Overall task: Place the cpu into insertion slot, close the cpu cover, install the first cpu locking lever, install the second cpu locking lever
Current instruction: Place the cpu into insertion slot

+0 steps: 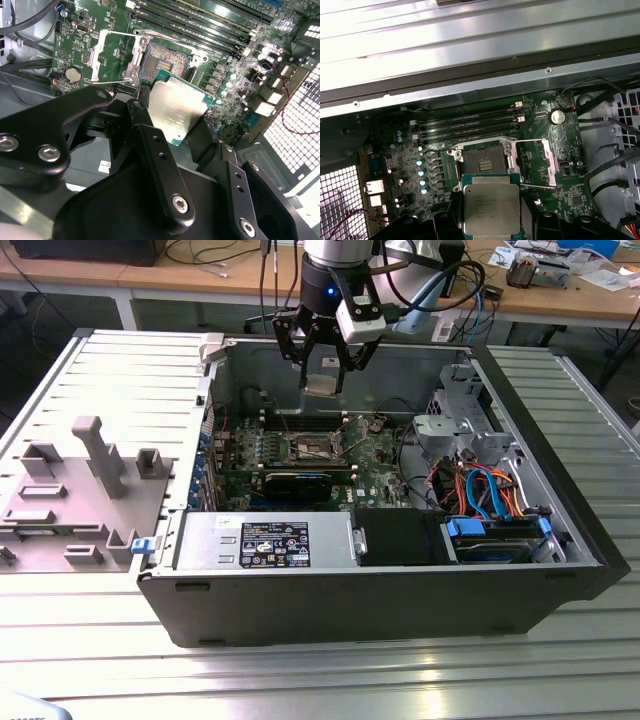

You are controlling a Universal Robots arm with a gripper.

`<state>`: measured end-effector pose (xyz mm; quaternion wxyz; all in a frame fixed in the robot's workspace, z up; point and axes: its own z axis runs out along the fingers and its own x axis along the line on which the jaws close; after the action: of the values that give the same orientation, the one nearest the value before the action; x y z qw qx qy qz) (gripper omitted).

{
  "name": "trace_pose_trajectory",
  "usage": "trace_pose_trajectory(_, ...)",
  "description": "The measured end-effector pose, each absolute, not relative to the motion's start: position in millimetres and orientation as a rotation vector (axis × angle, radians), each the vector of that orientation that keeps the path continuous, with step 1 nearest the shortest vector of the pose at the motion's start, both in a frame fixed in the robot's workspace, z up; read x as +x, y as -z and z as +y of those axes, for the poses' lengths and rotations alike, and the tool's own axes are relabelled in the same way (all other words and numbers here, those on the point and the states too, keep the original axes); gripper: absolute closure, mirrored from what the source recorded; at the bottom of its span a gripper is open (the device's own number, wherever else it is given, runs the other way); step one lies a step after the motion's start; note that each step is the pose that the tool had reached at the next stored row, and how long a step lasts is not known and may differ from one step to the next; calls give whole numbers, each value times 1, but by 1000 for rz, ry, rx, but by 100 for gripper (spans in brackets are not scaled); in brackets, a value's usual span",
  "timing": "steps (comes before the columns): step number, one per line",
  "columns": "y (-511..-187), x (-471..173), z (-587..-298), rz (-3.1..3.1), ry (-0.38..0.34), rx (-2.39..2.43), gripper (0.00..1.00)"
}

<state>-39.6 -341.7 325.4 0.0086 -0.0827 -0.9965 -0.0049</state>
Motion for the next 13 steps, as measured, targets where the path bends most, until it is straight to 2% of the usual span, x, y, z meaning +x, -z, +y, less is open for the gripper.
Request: trace_pose_trajectory(13, -325, -40, -342, -3112, 15, -278, 45)
